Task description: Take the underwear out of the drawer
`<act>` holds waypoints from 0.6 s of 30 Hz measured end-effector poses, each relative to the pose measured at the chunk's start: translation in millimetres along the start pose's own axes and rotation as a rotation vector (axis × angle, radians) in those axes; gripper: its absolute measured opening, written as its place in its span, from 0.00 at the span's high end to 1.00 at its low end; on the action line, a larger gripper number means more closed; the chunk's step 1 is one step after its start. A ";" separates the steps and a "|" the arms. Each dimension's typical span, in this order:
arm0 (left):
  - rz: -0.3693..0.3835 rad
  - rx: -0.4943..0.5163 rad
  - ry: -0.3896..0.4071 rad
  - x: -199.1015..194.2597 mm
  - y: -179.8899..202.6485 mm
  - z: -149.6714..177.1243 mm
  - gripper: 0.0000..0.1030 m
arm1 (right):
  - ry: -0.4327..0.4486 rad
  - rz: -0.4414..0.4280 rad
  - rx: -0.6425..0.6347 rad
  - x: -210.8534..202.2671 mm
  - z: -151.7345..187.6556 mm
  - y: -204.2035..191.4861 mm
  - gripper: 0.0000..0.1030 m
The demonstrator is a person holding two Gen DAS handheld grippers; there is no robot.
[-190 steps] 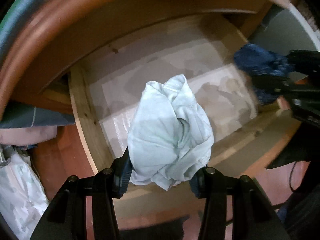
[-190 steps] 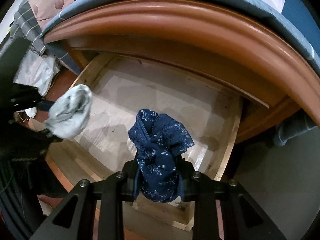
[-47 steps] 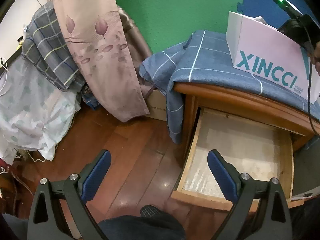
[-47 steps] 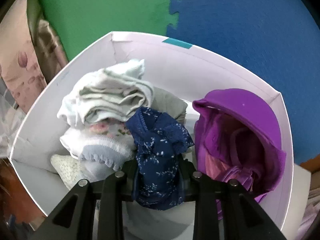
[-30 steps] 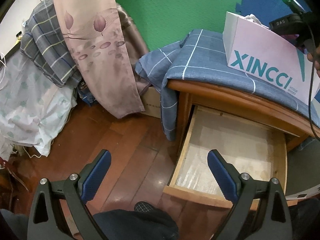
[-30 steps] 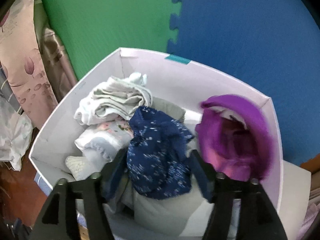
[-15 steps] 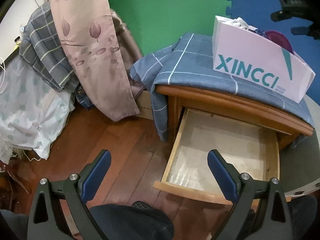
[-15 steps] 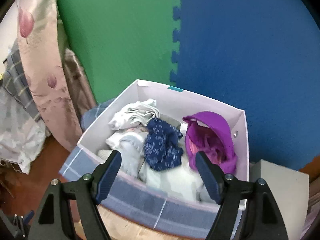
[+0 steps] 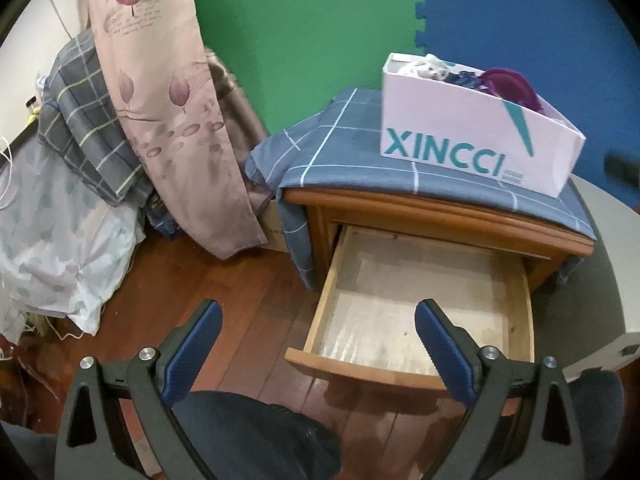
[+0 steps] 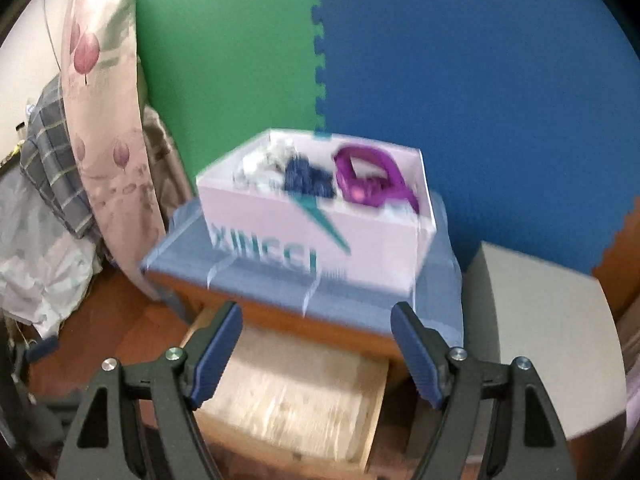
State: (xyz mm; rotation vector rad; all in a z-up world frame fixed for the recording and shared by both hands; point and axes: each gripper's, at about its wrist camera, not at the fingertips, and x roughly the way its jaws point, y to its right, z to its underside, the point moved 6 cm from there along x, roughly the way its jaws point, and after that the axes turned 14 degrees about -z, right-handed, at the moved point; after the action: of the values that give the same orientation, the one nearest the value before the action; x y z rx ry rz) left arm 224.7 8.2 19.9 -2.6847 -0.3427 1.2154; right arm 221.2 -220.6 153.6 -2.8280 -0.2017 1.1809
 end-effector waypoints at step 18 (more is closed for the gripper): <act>0.025 0.070 0.005 -39.1 22.3 37.9 0.07 | -0.112 0.062 0.017 -21.0 129.8 -28.3 0.24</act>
State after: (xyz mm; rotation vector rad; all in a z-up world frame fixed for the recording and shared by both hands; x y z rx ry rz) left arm 174.0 -21.6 17.6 -2.6405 -0.2613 1.2040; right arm 111.5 -193.8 80.5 -2.7748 -0.1098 1.3479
